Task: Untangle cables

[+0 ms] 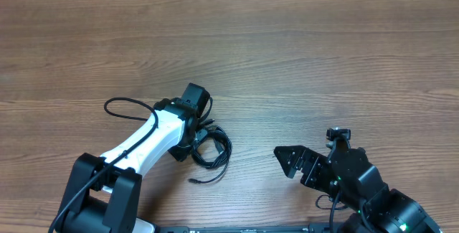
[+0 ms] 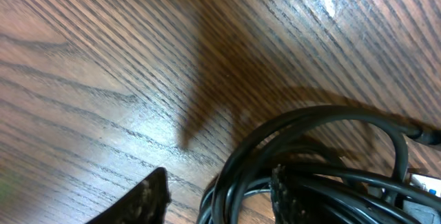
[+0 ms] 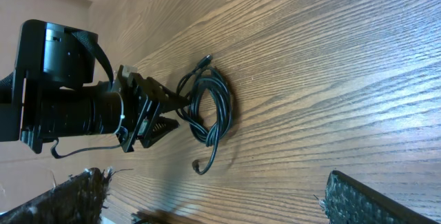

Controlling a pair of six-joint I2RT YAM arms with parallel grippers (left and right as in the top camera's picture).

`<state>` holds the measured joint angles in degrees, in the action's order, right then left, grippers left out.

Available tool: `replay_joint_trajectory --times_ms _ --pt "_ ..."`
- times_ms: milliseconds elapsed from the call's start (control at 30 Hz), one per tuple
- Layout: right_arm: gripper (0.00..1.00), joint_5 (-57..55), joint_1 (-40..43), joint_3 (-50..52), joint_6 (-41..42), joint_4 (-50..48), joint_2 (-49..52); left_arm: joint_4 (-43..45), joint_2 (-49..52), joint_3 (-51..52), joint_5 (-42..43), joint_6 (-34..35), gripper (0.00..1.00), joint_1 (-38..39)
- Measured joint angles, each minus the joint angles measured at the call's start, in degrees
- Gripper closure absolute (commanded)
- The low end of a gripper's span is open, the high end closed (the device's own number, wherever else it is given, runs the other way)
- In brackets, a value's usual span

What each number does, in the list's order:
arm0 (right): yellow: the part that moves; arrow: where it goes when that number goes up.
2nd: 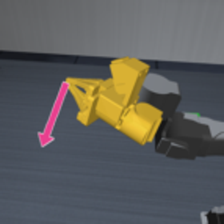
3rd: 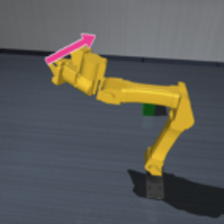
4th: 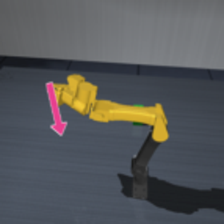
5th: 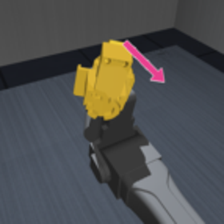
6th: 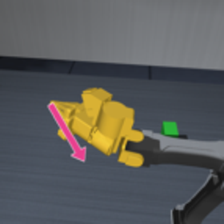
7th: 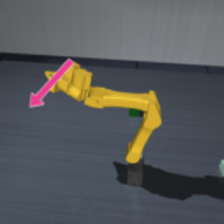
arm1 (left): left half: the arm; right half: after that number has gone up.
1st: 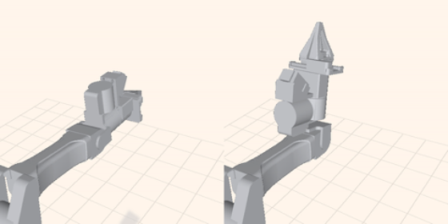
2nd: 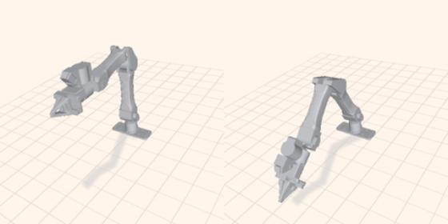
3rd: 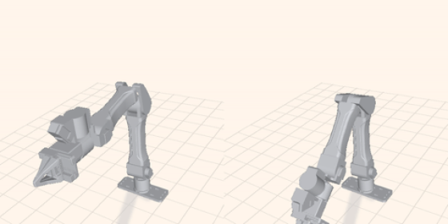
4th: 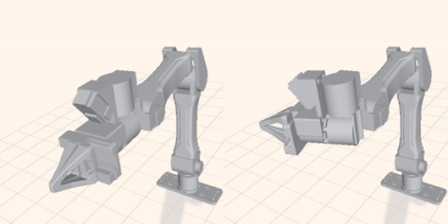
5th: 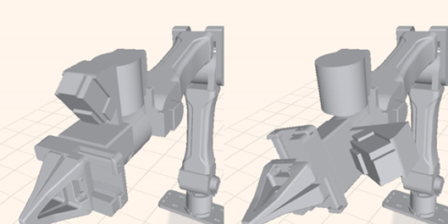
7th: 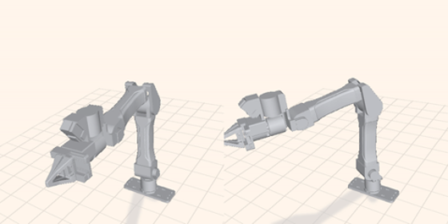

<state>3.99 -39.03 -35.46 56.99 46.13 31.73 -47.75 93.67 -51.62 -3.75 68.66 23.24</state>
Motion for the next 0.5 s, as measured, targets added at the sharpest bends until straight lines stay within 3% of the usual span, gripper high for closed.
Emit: replay_joint_trajectory --times_ms 100,167,300,500 --pt "0.00 0.0 0.0 0.0 0.0 0.0 0.0 -0.3 0.0 0.1 -0.8 0.0 0.28 0.0" --pt "0.00 0.0 0.0 0.0 0.0 0.0 0.0 0.2 0.0 0.2 -1.2 0.2 0.25 0.0" --pt "0.00 0.0 0.0 0.0 0.0 0.0 0.0 3.0 0.0 0.4 -0.3 0.0 0.33 -0.1" --pt "0.00 0.0 0.0 0.0 0.0 0.0 0.0 3.9 0.0 0.5 2.3 0.0 0.34 -1.4"
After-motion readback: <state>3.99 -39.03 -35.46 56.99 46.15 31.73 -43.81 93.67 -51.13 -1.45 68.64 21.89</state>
